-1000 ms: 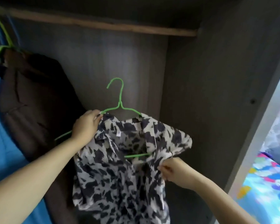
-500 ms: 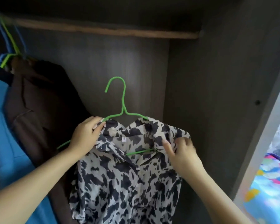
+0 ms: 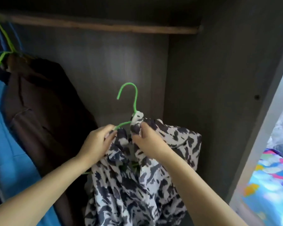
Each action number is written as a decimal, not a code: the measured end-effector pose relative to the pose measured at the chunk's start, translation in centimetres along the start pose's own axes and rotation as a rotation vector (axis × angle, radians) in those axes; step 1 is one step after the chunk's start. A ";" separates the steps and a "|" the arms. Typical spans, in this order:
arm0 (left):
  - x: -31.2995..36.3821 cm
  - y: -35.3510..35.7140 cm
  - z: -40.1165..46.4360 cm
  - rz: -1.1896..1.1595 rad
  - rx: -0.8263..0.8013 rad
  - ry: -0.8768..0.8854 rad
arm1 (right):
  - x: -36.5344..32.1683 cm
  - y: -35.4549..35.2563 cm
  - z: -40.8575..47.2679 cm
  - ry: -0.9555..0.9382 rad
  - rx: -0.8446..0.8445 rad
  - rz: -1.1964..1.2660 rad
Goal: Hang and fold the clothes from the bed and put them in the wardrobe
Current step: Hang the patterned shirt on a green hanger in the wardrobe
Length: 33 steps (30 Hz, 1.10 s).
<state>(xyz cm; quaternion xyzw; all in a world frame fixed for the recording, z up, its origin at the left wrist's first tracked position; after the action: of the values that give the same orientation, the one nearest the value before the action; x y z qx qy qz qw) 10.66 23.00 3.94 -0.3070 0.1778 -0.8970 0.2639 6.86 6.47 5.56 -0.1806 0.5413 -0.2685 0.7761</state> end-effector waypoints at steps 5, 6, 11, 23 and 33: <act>-2.1 -3.4 0.0 -0.029 0.133 0.006 | 1.2 -4.9 -1.6 -0.153 0.169 -0.193; -1.9 -3.9 -0.1 -0.045 0.141 0.014 | 1.7 -6.5 -1.5 -0.167 0.259 -0.240; -1.9 -5.4 0.1 -0.045 0.200 0.009 | 7.9 -12.0 -2.0 0.125 0.389 -0.263; -4.4 -6.2 2.3 0.369 0.162 -0.043 | 12.9 -11.4 -5.0 0.311 0.569 -0.421; -1.4 -5.4 2.5 0.127 0.221 -0.029 | 9.6 0.8 -7.1 -0.179 -0.425 -0.745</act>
<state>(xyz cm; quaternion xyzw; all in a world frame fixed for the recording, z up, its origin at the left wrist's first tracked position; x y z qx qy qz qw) 11.24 27.70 7.72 -0.2772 0.0929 -0.8880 0.3549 2.94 1.28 -4.53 -0.5417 0.4132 -0.3961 0.6155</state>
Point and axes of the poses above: each hand's wrist, its own z-axis towards the middle knuckle, its own y-axis out of the palm, x = y × z, the point moved 5 cm from there along z, towards the middle knuckle, and after that the axes turned 8 degrees about x, right-handed, at the moved point
